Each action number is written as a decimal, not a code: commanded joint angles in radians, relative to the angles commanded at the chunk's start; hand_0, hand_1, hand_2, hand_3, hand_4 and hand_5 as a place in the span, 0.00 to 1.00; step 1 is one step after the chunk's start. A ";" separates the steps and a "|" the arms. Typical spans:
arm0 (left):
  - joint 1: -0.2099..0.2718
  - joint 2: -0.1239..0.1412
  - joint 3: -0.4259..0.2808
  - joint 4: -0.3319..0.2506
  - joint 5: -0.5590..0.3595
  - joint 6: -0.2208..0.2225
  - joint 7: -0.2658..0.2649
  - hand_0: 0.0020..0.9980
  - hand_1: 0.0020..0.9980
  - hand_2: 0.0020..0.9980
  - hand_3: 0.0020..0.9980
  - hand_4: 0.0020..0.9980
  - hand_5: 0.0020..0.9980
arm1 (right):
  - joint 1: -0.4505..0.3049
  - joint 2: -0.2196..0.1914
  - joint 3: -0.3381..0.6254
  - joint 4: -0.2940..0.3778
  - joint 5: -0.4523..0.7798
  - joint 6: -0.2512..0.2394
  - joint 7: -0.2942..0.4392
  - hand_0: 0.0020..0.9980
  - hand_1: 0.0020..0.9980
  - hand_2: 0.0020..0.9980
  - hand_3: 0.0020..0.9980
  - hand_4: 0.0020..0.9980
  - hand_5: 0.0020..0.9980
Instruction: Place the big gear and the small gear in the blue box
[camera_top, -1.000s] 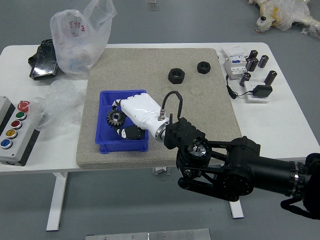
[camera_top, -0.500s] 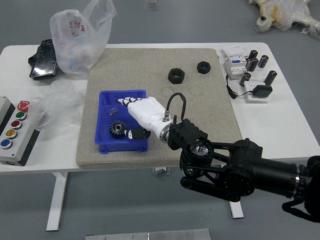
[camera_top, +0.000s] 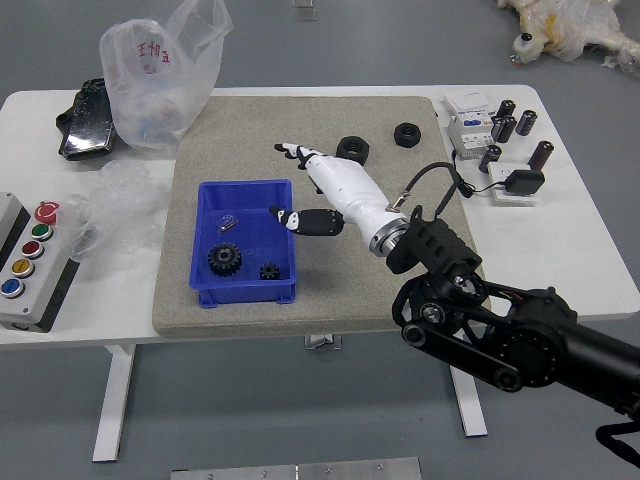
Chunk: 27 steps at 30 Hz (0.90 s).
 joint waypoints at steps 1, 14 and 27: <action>0.001 0.000 0.000 0.001 0.000 0.001 -0.001 0.71 0.53 0.55 0.69 0.71 0.54 | -0.019 -0.014 0.031 0.007 0.034 0.002 0.028 0.49 0.77 0.82 0.85 0.75 0.32; -0.003 -0.007 0.030 0.012 -0.034 0.019 -0.030 0.71 0.54 0.55 0.69 0.71 0.53 | -0.317 -0.113 0.422 0.045 0.525 0.137 0.425 0.63 0.72 0.76 0.73 0.78 0.46; -0.021 -0.002 0.059 0.015 -0.071 0.026 -0.048 0.71 0.53 0.55 0.69 0.71 0.53 | -0.418 -0.110 0.632 0.020 0.909 0.207 0.616 0.66 0.70 0.73 0.70 0.80 0.55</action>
